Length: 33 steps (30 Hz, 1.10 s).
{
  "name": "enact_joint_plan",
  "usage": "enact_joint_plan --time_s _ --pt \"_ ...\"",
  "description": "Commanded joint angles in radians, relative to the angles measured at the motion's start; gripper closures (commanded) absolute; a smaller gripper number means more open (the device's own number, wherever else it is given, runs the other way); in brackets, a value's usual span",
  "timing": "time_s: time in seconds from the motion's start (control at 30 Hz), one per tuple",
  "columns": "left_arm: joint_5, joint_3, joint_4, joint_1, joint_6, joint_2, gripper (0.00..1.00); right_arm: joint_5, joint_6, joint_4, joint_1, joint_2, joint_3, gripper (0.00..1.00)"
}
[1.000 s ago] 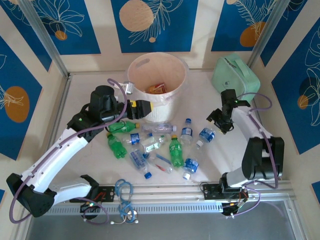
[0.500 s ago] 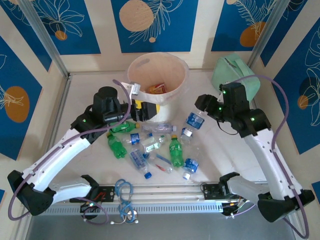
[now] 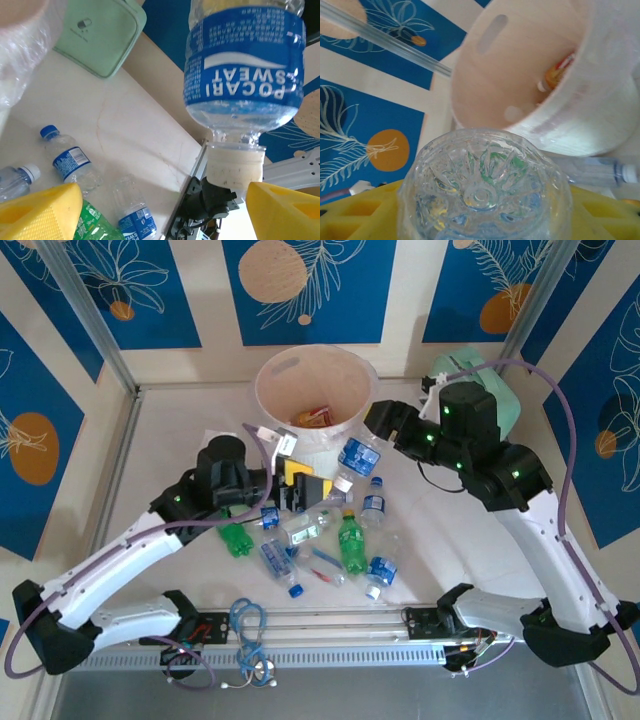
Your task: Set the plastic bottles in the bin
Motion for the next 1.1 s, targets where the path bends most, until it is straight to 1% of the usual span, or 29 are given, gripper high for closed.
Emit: enact_joint_plan --time_s 0.0,0.07,0.23,0.33,0.47,0.53,0.6,0.63,0.73,0.83,0.87,1.0,1.07 --pt "-0.093 -0.013 0.021 -0.008 0.022 -0.059 0.15 0.041 -0.008 0.021 0.019 0.044 0.075 0.36" --pt "-0.160 -0.016 -0.010 -0.008 0.009 -0.079 0.15 0.053 -0.022 0.037 0.019 0.077 0.106 0.36" --pt "-0.276 -0.030 -0.074 -0.007 -0.011 -0.093 0.13 0.070 -0.061 0.083 0.001 0.171 0.181 0.36" --pt "-0.420 -0.006 -0.169 -0.007 -0.043 -0.091 0.15 0.080 -0.071 0.107 -0.012 0.226 0.224 0.36" --pt "-0.661 -0.011 -0.313 -0.004 -0.133 -0.143 0.14 0.068 -0.095 0.109 -0.045 0.322 0.320 0.36" --pt "-0.756 -0.019 -0.393 -0.001 -0.175 -0.170 0.13 0.063 -0.105 0.110 -0.059 0.366 0.363 0.36" --pt "-0.820 -0.024 -0.465 0.008 -0.199 -0.184 0.11 0.052 -0.112 0.112 -0.075 0.410 0.401 0.36" --pt "-0.835 -0.022 -0.493 0.015 -0.205 -0.187 0.10 0.044 -0.112 0.111 -0.085 0.432 0.419 0.36" --pt "-0.823 -0.013 -0.540 0.052 -0.204 -0.186 0.09 0.030 -0.110 0.103 -0.112 0.496 0.466 0.36" --pt "-0.825 -0.018 -0.569 0.090 -0.231 -0.184 0.08 0.021 -0.123 0.088 -0.125 0.562 0.522 0.36" --pt "-0.810 -0.022 -0.578 0.110 -0.245 -0.181 0.07 0.018 -0.128 0.077 -0.128 0.588 0.550 0.36" --pt "-0.688 -0.053 -0.592 0.199 -0.294 -0.161 0.08 -0.001 -0.144 0.001 -0.130 0.700 0.685 0.35" --pt "-0.653 -0.083 -0.603 0.237 -0.325 -0.162 0.08 0.001 -0.155 -0.035 -0.125 0.750 0.747 0.31"
